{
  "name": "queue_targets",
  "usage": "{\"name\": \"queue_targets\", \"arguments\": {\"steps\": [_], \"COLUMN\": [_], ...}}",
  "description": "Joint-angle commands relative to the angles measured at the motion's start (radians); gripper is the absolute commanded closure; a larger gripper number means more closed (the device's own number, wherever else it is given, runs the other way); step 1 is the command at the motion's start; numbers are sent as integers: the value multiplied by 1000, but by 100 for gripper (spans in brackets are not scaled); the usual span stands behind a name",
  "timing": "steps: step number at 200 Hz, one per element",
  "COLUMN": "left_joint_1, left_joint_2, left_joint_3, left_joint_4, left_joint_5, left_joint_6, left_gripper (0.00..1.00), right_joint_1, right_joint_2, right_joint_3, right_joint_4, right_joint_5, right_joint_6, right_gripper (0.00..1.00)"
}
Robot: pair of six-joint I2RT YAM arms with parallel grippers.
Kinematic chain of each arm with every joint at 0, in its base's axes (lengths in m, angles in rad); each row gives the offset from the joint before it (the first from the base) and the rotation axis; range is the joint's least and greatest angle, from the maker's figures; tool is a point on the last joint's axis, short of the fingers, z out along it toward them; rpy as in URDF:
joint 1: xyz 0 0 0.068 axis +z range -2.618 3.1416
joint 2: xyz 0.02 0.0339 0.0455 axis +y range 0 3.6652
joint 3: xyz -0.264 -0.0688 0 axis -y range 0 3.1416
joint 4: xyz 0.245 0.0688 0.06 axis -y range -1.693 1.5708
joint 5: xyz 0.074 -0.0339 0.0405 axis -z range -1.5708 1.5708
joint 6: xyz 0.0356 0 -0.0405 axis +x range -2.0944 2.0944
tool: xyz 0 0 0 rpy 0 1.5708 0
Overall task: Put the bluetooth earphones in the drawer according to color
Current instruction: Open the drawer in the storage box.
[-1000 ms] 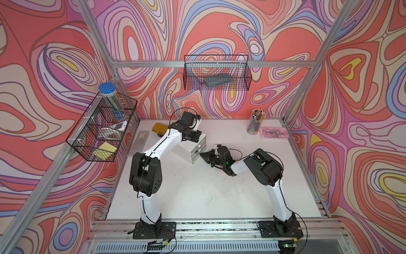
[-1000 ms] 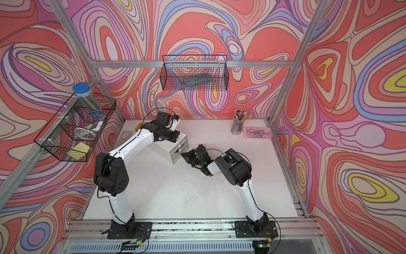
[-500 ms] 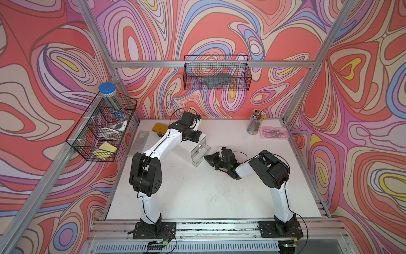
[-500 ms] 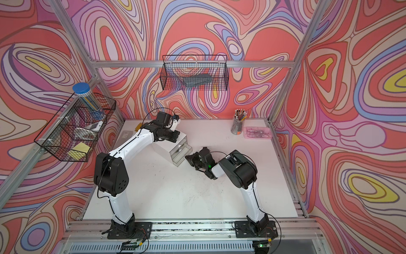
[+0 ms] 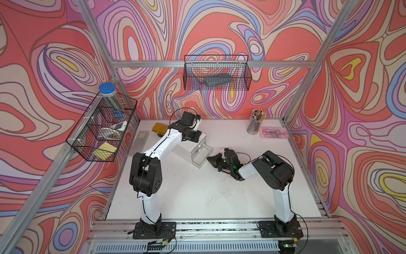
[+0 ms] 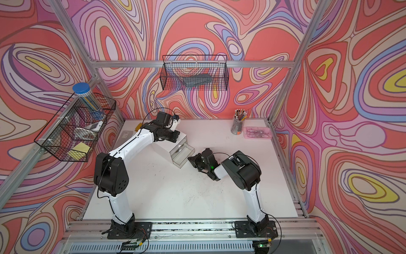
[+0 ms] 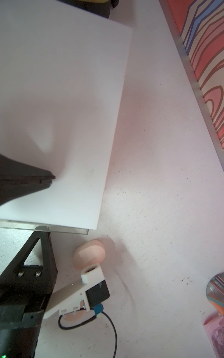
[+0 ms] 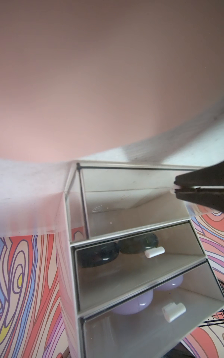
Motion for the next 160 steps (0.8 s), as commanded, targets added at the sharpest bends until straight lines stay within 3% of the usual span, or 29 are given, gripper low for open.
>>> {"name": "queue_targets", "arguments": {"steps": [1, 160], "left_joint_1": [-12, -13], "left_joint_2": [148, 149], "left_joint_3": [-110, -111], "left_joint_4": [-332, -332], "left_joint_5": [-24, -24], "left_joint_6": [6, 5], "left_gripper": [100, 100], "right_joint_1": [-10, -15], "right_joint_2": [-42, -81], "right_joint_3": [-26, -65], "right_joint_4": [-17, -32], "right_joint_5": [18, 35], "right_joint_6": [-15, -29], "right_gripper": [100, 100]}}
